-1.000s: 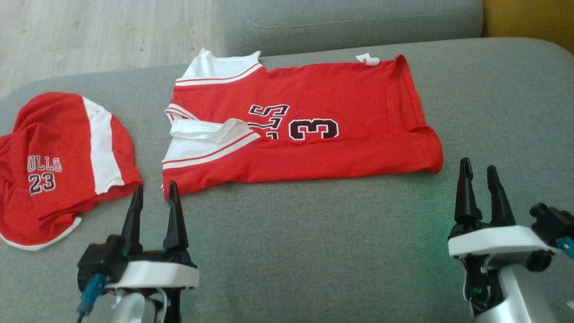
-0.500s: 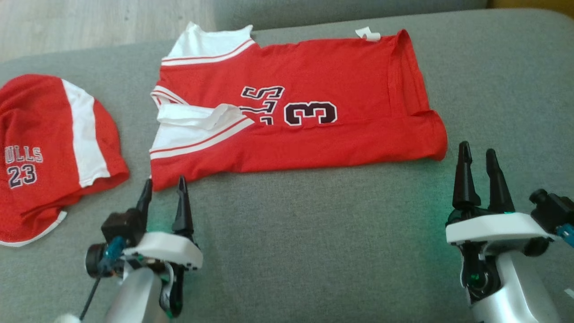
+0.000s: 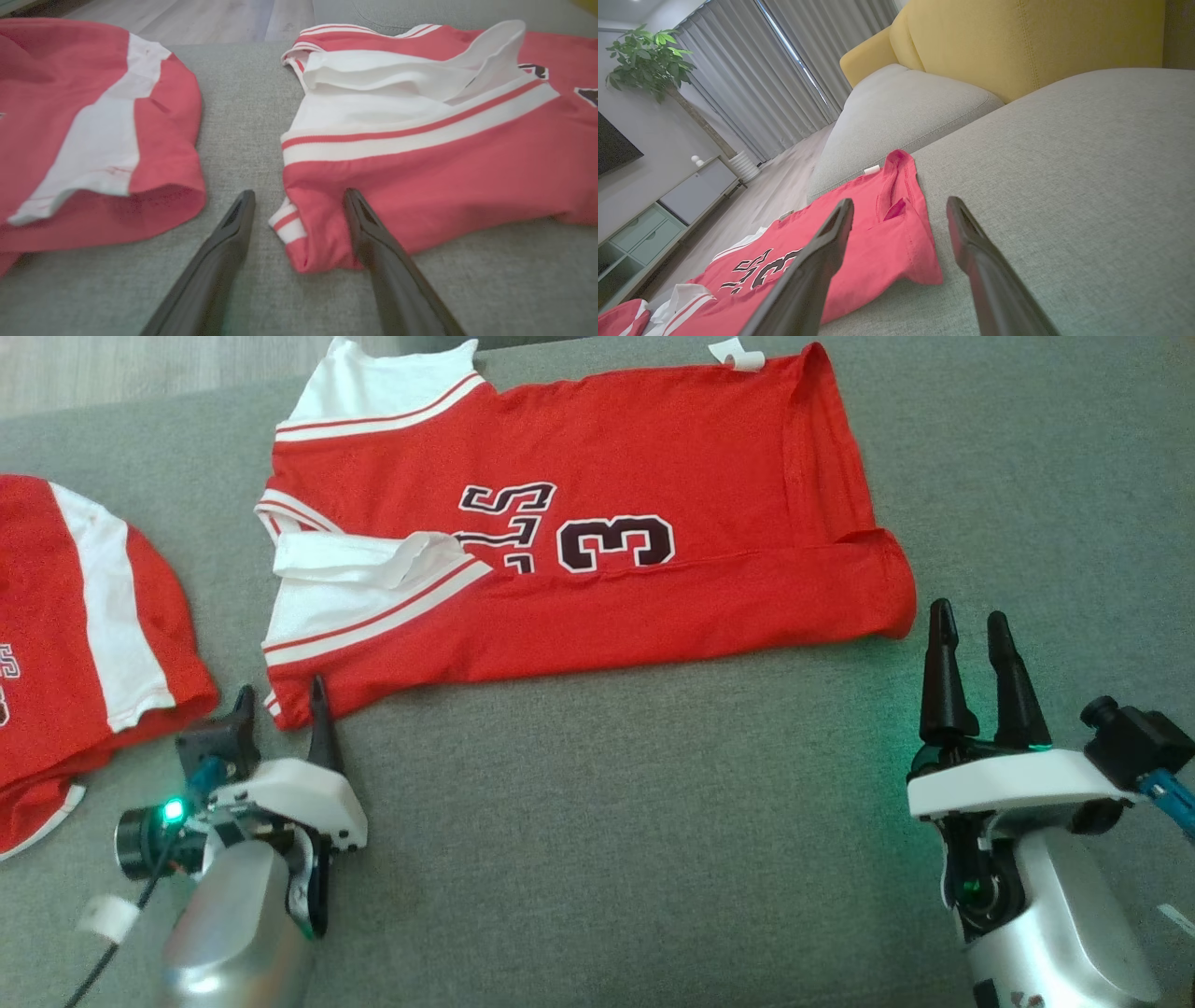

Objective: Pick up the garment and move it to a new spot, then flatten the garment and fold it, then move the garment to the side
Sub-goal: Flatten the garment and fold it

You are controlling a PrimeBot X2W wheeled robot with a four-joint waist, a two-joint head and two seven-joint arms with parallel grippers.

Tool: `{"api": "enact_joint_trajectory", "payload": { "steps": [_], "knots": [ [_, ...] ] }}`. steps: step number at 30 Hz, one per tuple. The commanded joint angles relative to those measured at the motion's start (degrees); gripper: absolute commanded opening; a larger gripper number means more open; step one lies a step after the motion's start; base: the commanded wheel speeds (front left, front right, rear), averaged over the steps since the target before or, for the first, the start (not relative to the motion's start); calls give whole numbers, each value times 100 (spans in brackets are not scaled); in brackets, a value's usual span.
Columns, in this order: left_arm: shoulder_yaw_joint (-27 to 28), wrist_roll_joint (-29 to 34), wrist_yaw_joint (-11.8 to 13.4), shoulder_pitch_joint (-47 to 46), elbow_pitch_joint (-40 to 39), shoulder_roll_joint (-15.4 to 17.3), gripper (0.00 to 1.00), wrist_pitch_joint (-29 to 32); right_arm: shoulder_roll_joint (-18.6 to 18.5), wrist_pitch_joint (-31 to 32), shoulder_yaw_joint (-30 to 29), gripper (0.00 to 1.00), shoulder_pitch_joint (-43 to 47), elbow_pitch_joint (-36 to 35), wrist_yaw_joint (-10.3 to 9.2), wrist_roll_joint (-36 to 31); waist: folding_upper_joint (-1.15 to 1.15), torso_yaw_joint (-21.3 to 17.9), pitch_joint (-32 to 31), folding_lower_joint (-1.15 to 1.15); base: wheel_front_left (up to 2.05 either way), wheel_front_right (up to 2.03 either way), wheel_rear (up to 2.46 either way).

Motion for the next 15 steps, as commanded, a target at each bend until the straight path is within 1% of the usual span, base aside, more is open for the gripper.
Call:
{"api": "enact_joint_trajectory", "payload": {
  "steps": [1, 4, 5, 6, 8, 10, 11, 15],
  "knots": [
    [114, 7, -32, -164, -23, 174, 100, 75, -13, -70, 157, 100, -206, -161, -4, 9, 0, -18, 20, -1, 0, 0, 0],
    [12, -18, -198, -238, 170, 169, 100, 324, -13, -73, 164, 100, -225, -152, -4, 27, 0, -33, 39, -1, 0, 0, 0],
    [-11, -28, -248, -257, 205, 170, 69, 364, -13, -74, 164, 100, -228, -144, -4, 30, 0, -33, 38, -1, 0, 0, 0],
    [-38, -30, -295, -271, 223, 173, 0, 377, -13, -74, 158, 100, -233, -130, -4, 27, 0, -28, 35, -1, 0, 0, 0],
    [-63, -51, -357, -285, 199, 161, 0, 312, -13, -74, 147, 100, -256, -54, -4, -21, 0, -5, 18, -1, 0, 0, 0],
    [-61, -69, -372, -300, 91, 142, 0, 123, -13, -18, 107, 100, -299, 99, -4, -128, 0, 40, -15, -1, 0, 0, 0],
    [-67, -78, -398, -317, -94, 115, 0, -138, -13, 137, 3, 100, -378, 321, -4, -189, 0, 100, -55, -1, 0, 0, 0],
    [-172, 78, -378, -320, -655, 129, 0, -472, -13, 455, -143, 100, -683, 832, -4, -233, 0, 221, -97, -1, 0, 0, 0]
  ]
}}
